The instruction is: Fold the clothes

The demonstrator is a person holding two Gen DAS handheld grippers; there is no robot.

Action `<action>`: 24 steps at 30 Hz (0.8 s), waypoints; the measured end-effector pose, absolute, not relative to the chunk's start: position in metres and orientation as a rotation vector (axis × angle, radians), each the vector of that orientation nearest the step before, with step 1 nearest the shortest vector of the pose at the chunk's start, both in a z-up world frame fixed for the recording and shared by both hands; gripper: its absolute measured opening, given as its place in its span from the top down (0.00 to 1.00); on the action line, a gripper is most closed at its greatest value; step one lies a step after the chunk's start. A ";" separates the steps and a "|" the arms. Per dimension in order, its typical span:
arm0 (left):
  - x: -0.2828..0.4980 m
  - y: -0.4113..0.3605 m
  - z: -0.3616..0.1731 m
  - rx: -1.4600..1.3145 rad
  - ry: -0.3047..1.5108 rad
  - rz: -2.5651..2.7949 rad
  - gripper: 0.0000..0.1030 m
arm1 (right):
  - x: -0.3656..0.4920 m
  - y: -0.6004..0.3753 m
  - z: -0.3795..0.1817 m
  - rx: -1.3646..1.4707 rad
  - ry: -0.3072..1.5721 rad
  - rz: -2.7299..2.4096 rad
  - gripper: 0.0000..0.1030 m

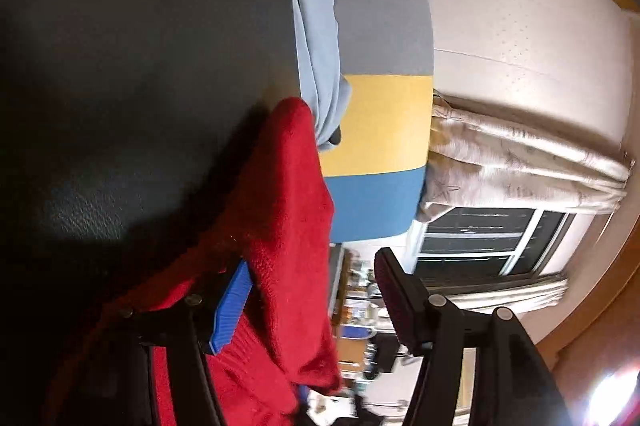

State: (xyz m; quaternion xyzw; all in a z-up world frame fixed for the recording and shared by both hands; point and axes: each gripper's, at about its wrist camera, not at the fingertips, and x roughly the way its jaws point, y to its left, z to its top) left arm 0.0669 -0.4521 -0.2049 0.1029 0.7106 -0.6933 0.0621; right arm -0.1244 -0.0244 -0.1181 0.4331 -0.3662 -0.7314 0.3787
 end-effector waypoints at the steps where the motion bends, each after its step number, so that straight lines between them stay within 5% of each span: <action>1: 0.065 -0.452 -0.203 0.326 2.122 -2.102 0.46 | -0.127 -0.020 -0.120 1.086 -1.003 -1.853 0.22; 5: 0.060 -0.451 -0.199 0.417 2.028 -2.117 0.70 | -0.139 -0.016 -0.125 1.075 -1.160 -1.858 0.26; 7: 0.059 -0.451 -0.198 0.464 1.995 -2.118 0.79 | -0.144 -0.021 -0.126 1.121 -1.154 -1.896 0.43; 9: 0.062 -0.452 -0.190 0.495 1.927 -2.174 0.83 | -0.149 -0.027 -0.126 1.160 -1.119 -1.904 0.81; 10: 0.063 -0.451 -0.184 0.505 1.878 -2.220 0.84 | -0.151 -0.031 -0.122 1.162 -1.074 -1.915 0.85; 20: 0.083 -0.419 -0.163 0.778 1.423 -2.546 0.91 | -0.122 -0.012 -0.045 0.917 -0.410 -2.239 0.85; 24: 0.091 -0.416 -0.175 0.791 1.489 -2.516 0.84 | -0.126 0.004 -0.097 1.109 -0.624 -2.039 0.84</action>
